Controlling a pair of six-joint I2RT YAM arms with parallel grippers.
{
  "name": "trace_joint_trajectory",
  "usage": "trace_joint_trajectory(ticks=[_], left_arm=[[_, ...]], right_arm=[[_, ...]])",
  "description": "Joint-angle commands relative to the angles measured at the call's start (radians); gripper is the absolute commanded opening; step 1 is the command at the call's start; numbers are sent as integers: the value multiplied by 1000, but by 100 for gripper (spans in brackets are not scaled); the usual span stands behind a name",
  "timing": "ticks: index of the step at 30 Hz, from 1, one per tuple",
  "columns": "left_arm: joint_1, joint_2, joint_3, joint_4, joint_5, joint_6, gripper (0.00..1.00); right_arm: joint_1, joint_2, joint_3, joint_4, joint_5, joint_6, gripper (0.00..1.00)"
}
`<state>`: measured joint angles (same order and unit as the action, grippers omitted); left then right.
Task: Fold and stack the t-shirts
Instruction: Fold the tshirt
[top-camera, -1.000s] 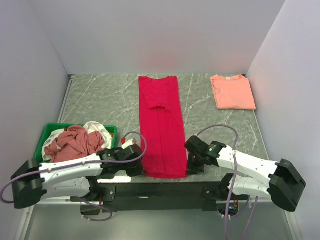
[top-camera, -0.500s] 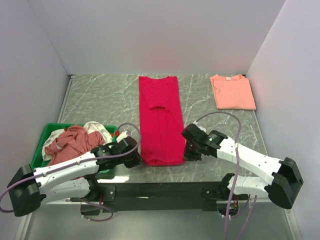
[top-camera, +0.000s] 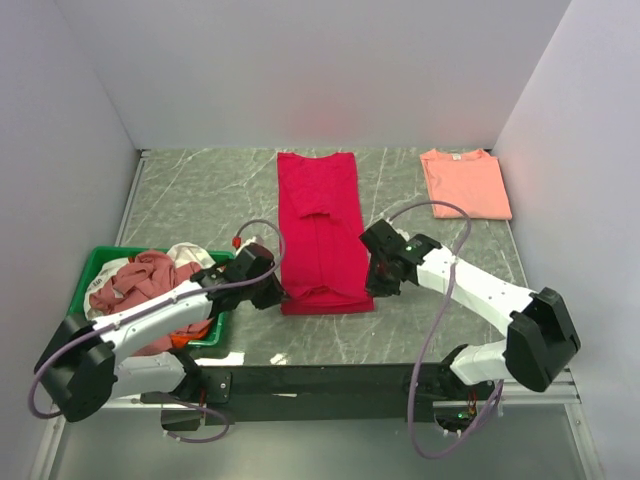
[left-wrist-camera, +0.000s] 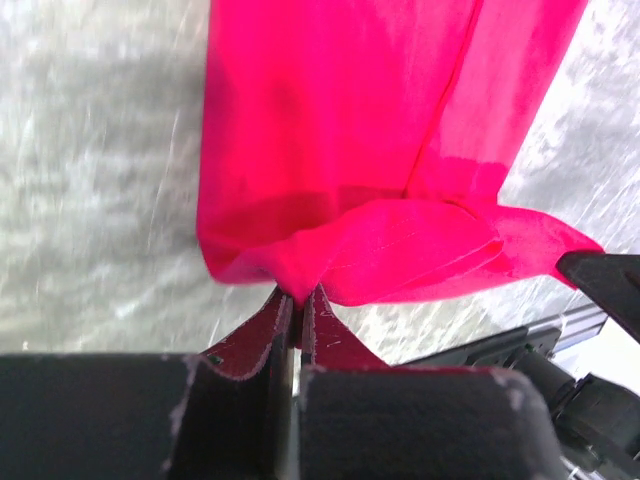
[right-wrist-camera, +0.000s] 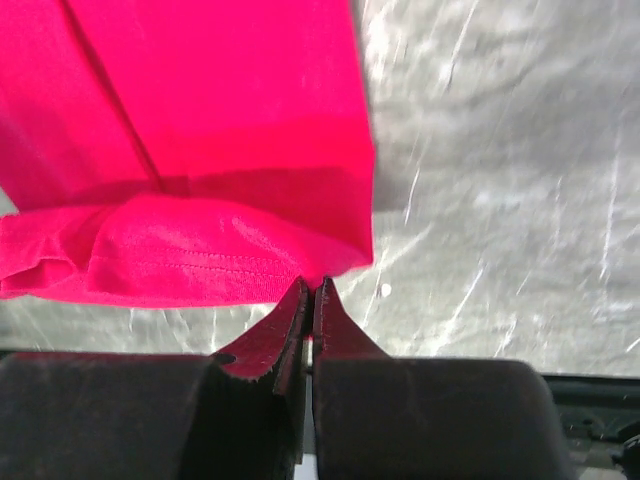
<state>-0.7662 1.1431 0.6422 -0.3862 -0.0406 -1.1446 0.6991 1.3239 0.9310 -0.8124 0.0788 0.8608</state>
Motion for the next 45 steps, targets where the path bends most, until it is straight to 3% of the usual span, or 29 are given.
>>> trace_joint_trajectory(ticks=[1,13,21,30,40,43,44,45], left_arm=[[44,55,66,69,33,88,0],[234,323,260,138,142,230,0],[335,547,450,156,185,273,1],[403,713,609,152,244,295,1],[444,790,668,155,255,295,1],[453,804,685,155,258,292,21],[458,807,692,155,252,292,38],[459,802,695,155,251,292,44]], right_arm=[[-52,41,66,33,23,-69,0],[-202,302,299,52,-11,-209,0],[-266,520,540,16,-31,-275,0],[-311,707,762,-44,-43,-295,0],[-337,833,896,-77,-71,-301,0],[-348,851,933,-86,-98,-298,0],[-349,863,946,-93,-109,-298,9],[-349,867,959,-97,-116,-299,18]])
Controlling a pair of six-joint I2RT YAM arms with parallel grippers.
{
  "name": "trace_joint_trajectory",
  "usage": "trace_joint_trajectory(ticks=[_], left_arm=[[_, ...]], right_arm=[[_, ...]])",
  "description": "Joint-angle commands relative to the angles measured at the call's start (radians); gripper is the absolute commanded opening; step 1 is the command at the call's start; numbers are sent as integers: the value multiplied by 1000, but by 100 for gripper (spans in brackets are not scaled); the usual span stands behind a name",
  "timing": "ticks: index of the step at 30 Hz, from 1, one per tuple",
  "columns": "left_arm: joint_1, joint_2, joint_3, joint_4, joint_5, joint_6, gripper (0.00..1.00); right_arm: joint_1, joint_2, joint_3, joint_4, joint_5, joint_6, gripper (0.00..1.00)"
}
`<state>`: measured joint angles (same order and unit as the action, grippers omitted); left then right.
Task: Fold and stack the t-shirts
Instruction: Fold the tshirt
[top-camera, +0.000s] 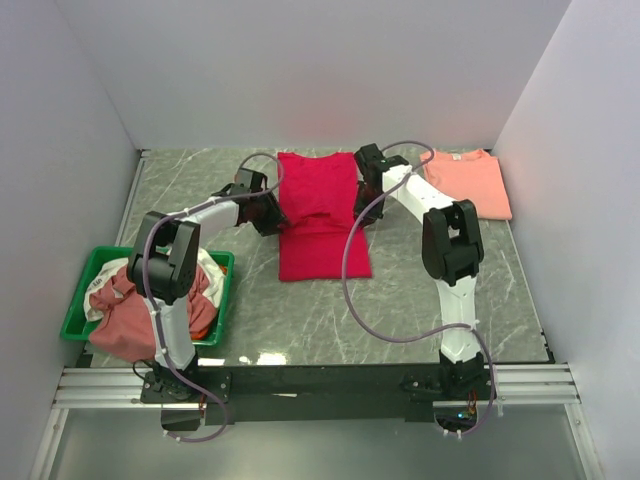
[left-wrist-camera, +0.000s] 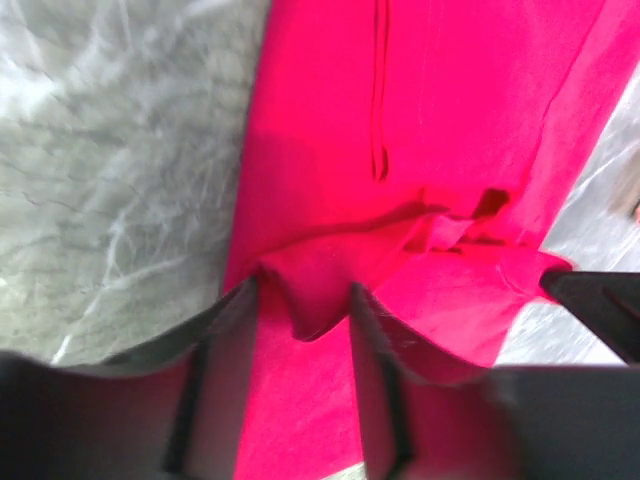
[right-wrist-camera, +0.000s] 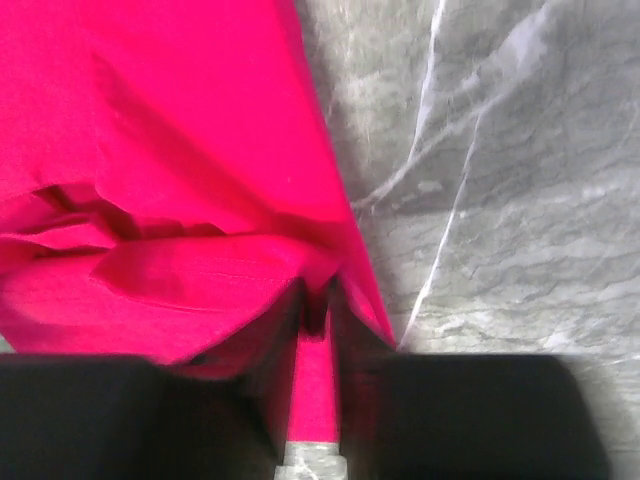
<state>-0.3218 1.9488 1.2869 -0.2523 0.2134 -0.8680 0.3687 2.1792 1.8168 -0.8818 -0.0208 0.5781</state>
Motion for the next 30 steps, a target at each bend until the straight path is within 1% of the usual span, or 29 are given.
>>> trace_joint_trajectory(ticks=[1,2,4,5,10,14,17,22,30], left_arm=[[18,-7,57,21,-8,18,48],[20,-17,66,18,-12,21,56],[18,-31,74,8,-23,40,62],[20,-50,72,2,-32,44,62],[9,-129,2,4,-43,61,63],[-16,-232,-119,28,-45,58,63],[-36,-272,-185,31,-52,55,64],[-48,-303,-303,54,-46,41,63],[-59,-356,-383,50,-57,46,61]], right_arm=[[-24,8,94,-28,-22,-20,29],[-24,4,102,-25,-25,-21,43],[-25,-19,114,-23,-31,-32,52],[-24,-30,116,-17,-30,-35,53],[-22,-116,58,-8,-28,-63,53],[-10,-188,-39,27,-51,-69,51],[4,-229,-102,41,-54,-67,50],[21,-285,-211,73,-68,-49,50],[27,-367,-402,132,-79,-38,49]])
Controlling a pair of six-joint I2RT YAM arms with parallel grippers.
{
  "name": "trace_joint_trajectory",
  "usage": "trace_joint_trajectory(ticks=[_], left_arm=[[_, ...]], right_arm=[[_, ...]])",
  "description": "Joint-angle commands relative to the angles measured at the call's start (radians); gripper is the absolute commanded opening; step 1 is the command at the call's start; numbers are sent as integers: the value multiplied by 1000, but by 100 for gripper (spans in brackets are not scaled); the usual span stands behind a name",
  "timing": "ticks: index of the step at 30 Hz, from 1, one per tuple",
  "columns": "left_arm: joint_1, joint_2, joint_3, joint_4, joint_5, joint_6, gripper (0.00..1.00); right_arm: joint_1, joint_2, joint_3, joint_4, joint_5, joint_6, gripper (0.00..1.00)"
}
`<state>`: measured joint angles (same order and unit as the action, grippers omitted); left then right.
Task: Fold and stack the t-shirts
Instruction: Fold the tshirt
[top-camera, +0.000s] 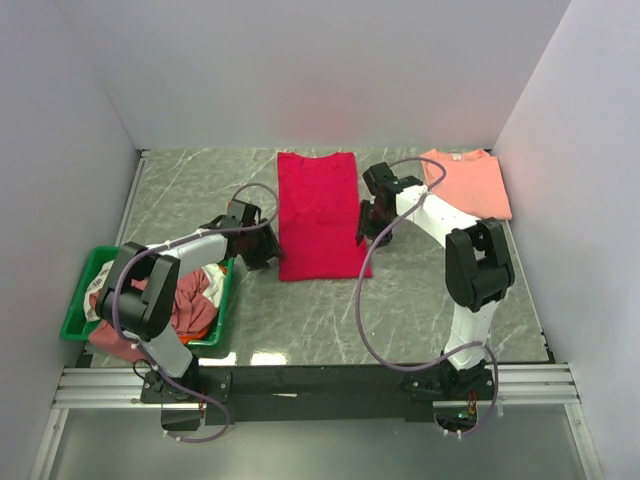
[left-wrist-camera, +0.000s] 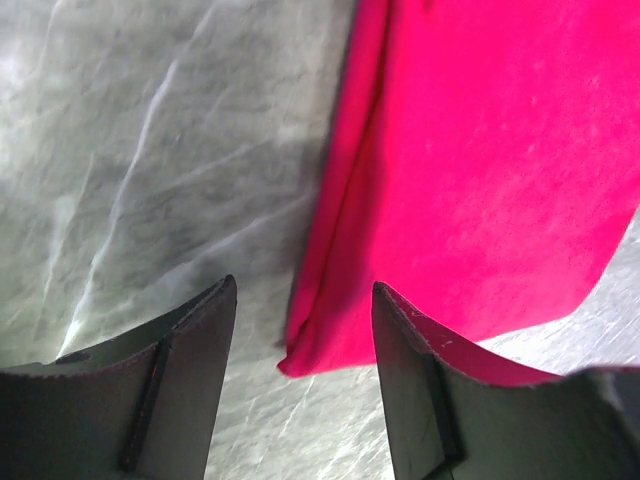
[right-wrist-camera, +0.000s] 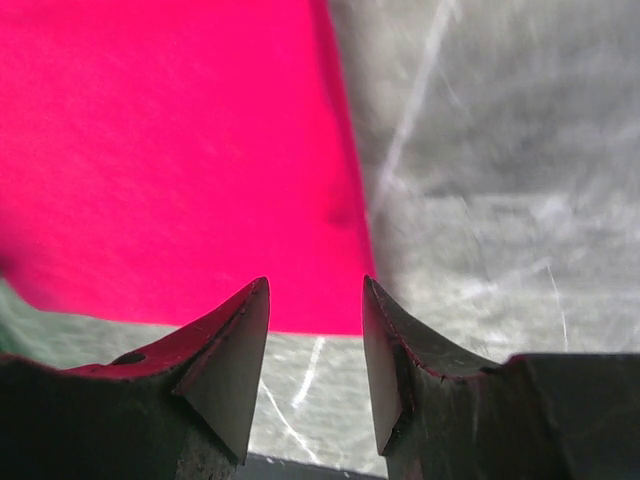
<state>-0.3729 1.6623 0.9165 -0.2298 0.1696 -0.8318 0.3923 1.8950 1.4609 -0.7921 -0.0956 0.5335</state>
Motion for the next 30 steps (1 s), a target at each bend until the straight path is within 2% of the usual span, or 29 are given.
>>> trace_joint_trajectory(ticks=[1,11,30], left_arm=[[-9,-78,-30,27,-13,7,61],[-27,-151,-134,50,-10,-30,62],[-52,-211,-186,50,-31,-53,62]], right_arm=[[3,-91,-66,48,-4,8,49],[5,-168,-281,134,-41,40,48],[25,-110,-350,162,-47,63,43]])
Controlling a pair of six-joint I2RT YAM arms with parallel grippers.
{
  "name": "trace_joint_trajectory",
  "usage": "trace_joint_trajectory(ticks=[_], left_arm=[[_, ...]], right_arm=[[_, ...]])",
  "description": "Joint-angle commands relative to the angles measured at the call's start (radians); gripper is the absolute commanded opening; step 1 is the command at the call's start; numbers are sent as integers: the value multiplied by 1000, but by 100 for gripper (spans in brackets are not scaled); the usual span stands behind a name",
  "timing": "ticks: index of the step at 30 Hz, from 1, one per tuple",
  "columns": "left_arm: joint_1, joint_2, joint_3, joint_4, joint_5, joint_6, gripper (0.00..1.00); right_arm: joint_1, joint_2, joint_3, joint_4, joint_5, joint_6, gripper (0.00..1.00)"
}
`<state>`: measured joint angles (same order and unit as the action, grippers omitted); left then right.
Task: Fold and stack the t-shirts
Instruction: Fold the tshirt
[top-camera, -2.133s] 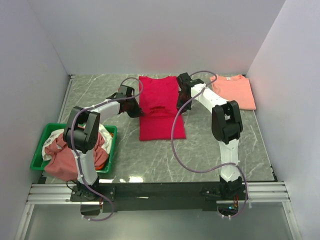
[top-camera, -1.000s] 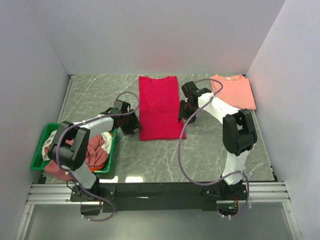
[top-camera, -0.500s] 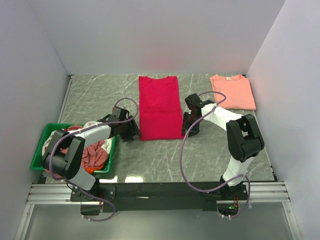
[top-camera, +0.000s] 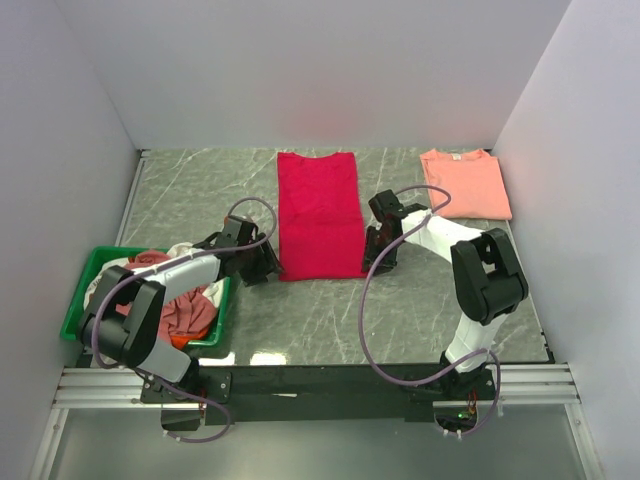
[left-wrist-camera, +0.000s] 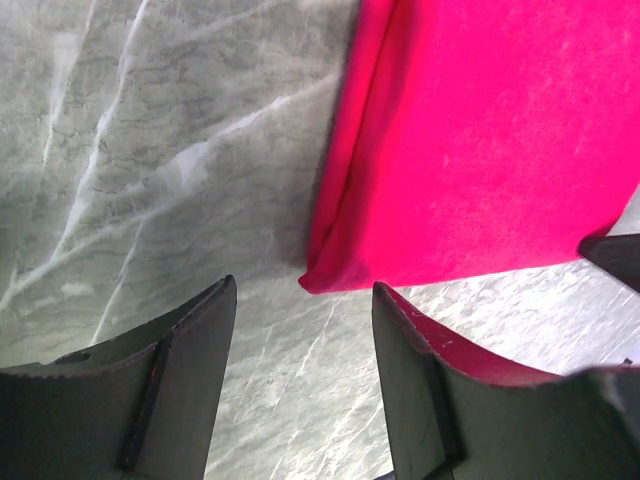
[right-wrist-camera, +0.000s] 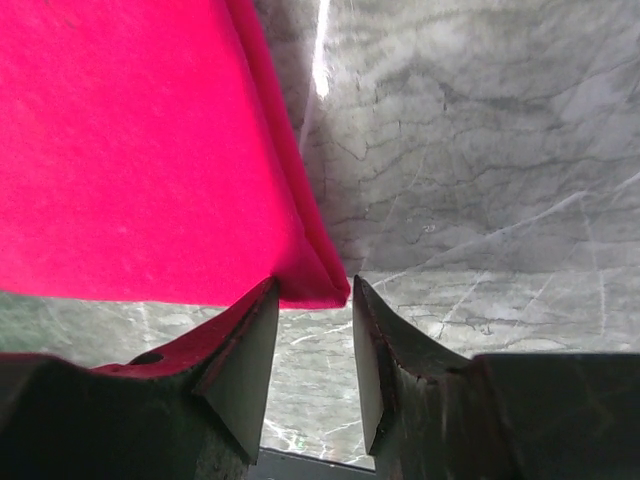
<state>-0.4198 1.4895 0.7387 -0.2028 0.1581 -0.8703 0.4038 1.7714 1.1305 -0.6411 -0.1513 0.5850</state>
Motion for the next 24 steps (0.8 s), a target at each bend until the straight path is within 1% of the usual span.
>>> trace_joint_trajectory(ticks=[1,8,12,13,18,24], left_arm=[[-7,-40,-9,22,-20,-16,62],[-8,-35,2,19,-26,-19,61],[-10,-23,14,10,-37,-15,59],[-10,-14,19,-3,-46,-12,59],[-14,15,50,-38,-71,-4,54],[-27,40,62,-26,-68,-6,50]], right_arm=[[16,17,-21,11,7,13,42],[24,45,-44,20,6,26,39],[27,56,-52,31,12,29,29],[27,54,-52,31,15,26,25],[27,51,-48,29,12,26,10],[26,48,-52,27,12,29,6]])
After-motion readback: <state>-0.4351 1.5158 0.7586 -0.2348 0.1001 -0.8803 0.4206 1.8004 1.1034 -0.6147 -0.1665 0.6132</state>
